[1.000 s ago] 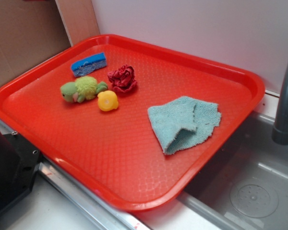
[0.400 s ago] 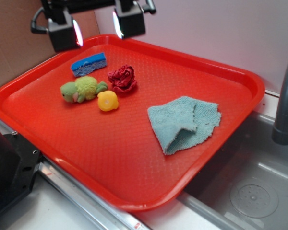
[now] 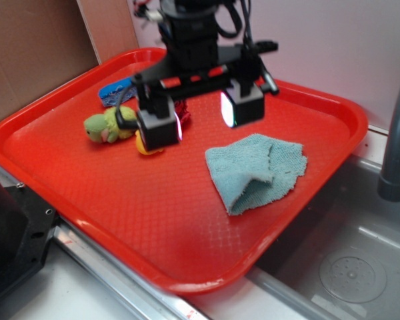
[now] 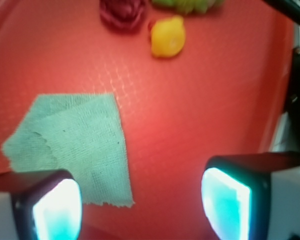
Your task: Grab the blue cloth.
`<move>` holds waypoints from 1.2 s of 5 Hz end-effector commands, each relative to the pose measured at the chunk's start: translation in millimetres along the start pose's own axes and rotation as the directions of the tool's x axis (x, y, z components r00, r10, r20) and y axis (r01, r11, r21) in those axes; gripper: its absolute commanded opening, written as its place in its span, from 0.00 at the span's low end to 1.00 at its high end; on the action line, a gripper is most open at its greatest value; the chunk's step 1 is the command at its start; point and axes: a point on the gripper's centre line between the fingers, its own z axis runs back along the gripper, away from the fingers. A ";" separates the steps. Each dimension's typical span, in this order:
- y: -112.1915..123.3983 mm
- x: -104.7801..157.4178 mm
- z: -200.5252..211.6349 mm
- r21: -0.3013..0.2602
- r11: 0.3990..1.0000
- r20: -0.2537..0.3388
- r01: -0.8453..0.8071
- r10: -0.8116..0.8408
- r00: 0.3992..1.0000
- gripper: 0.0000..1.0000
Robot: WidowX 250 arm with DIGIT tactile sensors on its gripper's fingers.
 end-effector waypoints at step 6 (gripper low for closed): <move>-55.9 29.0 -60.5 -0.189 0.976 0.338 -0.108 0.168 0.926 0.00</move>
